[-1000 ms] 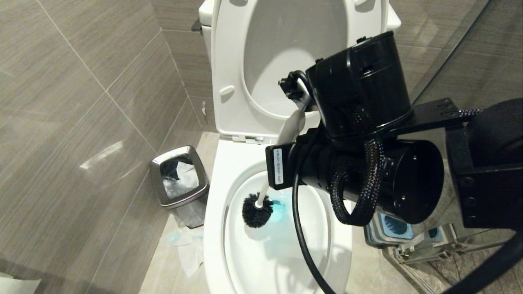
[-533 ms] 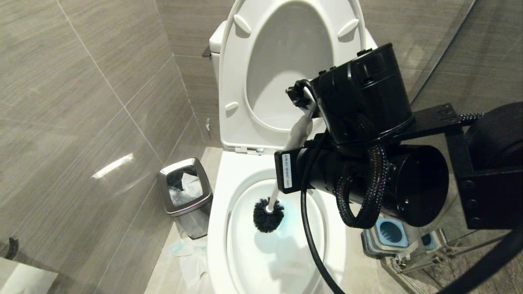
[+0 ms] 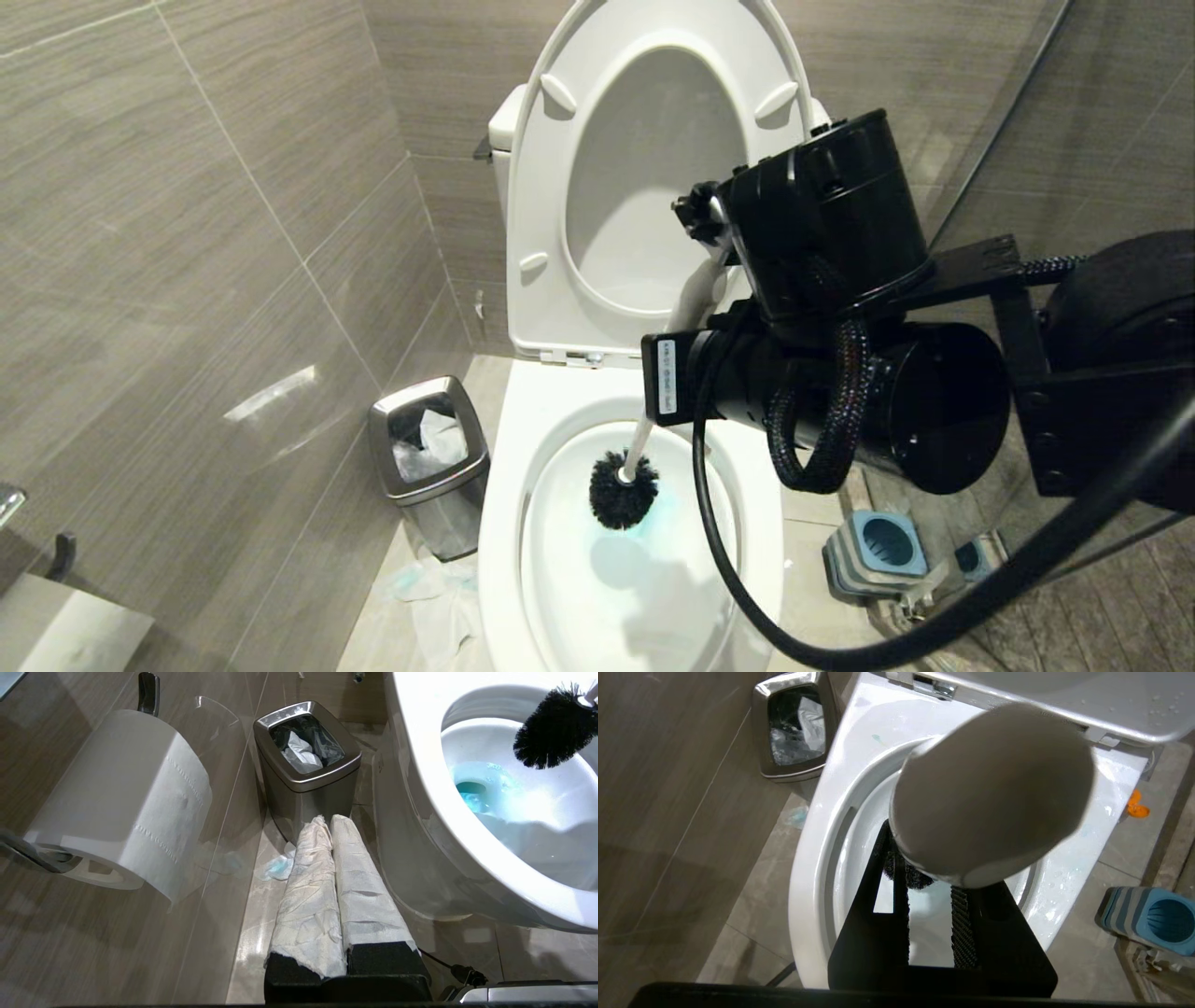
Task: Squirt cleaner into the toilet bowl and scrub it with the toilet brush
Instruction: Scrub the toilet bowl
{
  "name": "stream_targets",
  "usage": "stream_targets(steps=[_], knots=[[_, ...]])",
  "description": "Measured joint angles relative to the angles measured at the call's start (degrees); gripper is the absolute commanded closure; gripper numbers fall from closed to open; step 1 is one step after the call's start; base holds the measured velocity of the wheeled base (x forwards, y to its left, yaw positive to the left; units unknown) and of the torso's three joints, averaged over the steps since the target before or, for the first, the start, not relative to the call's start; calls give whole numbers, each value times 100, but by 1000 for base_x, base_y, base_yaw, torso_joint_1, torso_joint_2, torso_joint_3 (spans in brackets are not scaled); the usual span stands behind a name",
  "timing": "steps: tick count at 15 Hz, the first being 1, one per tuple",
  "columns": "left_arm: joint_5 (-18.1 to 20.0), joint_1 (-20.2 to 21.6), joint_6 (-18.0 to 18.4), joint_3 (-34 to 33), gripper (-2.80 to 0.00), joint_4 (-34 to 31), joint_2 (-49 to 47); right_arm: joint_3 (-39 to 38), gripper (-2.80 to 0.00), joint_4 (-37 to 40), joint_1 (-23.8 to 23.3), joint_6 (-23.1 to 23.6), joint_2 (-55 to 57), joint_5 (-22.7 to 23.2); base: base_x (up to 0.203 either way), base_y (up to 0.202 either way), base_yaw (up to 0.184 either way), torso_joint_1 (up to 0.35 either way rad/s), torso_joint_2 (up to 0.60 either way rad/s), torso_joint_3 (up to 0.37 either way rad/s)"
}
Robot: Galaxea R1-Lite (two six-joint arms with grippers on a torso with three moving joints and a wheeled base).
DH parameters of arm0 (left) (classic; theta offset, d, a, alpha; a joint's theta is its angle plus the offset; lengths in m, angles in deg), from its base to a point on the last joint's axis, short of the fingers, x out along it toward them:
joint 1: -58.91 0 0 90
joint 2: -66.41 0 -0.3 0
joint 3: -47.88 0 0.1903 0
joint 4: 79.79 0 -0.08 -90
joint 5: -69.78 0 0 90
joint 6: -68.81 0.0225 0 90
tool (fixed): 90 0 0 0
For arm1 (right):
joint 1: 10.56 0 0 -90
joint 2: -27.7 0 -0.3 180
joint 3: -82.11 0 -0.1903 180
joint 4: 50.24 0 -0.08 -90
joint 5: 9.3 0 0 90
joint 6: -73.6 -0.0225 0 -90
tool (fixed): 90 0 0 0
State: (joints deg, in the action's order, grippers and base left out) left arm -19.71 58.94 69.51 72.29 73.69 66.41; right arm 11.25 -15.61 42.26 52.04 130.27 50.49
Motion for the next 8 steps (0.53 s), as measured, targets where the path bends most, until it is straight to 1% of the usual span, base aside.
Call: stream_targets(steps=[2, 6, 8], knots=[[1, 0, 0, 0, 0, 2, 0, 25, 0, -74, -218, -59, 145, -2, 0, 0, 0, 0, 0, 0], [1, 0, 0, 0, 0, 0, 0, 172, 0, -608, -633, -50, 647, -13, 0, 0, 0, 0, 0, 0], [1, 0, -2, 0, 0, 0, 0, 354, 0, -672, -723, -40, 909, -10, 0, 0, 0, 0, 0, 0]])
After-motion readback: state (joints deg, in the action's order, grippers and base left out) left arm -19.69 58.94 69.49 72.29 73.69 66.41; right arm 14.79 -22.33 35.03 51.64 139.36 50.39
